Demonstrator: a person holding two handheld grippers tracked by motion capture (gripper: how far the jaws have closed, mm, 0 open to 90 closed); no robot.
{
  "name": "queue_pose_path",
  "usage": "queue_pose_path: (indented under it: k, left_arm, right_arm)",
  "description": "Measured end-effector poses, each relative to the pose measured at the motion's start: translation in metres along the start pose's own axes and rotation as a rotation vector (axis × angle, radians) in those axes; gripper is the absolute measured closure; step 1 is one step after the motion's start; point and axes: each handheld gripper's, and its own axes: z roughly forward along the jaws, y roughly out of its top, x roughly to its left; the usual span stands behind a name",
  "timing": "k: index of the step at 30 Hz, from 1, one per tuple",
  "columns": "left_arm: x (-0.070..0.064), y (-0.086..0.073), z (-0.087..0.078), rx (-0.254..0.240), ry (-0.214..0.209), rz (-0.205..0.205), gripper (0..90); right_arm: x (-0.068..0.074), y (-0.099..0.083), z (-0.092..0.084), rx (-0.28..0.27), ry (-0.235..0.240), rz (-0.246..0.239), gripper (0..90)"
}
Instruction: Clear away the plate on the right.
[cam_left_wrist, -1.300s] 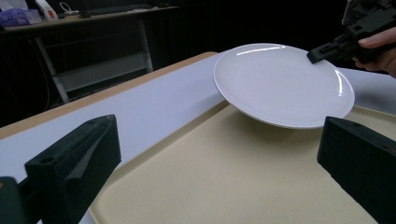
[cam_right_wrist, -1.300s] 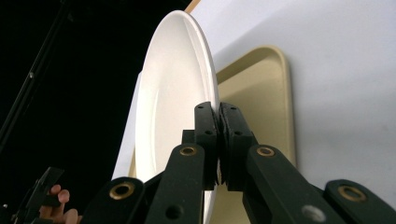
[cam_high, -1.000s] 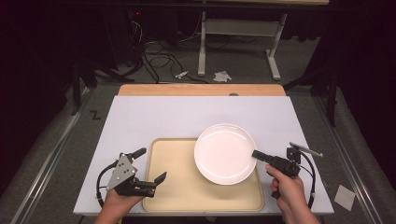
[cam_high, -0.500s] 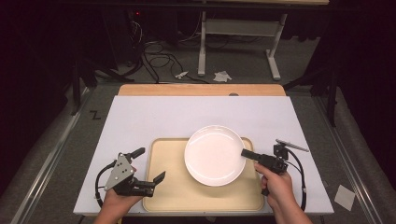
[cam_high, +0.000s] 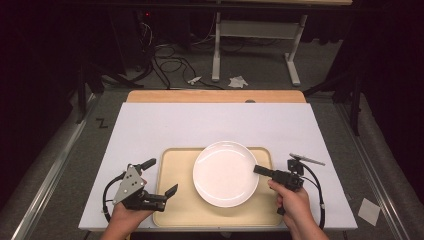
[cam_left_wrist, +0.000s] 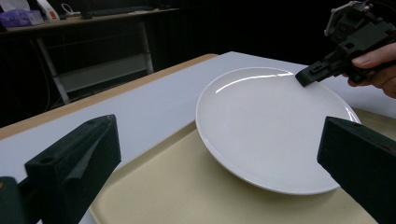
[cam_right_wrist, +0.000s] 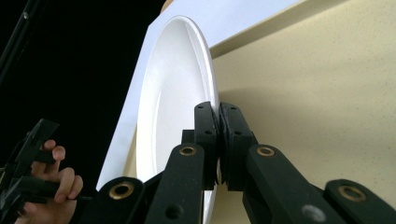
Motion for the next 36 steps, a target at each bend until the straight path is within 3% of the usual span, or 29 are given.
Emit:
queue_pose_path:
  k: [13,30,36]
  left_arm:
    - [0.000,0.000,-0.001,-0.007,0.000,-0.002,0.2]
    - [0.000,0.000,0.000,-0.003,-0.006,-0.005,0.2]
    - [0.000,0.000,0.000,0.001,-0.011,-0.003,0.2]
  right_arm:
    - [0.004,-0.007,0.013,0.036,-0.002,-0.006,89.2]
    - [0.001,-0.009,0.020,0.071,-0.046,-0.025,89.1]
    - [0.000,-0.008,0.021,0.086,-0.084,-0.061,86.8]
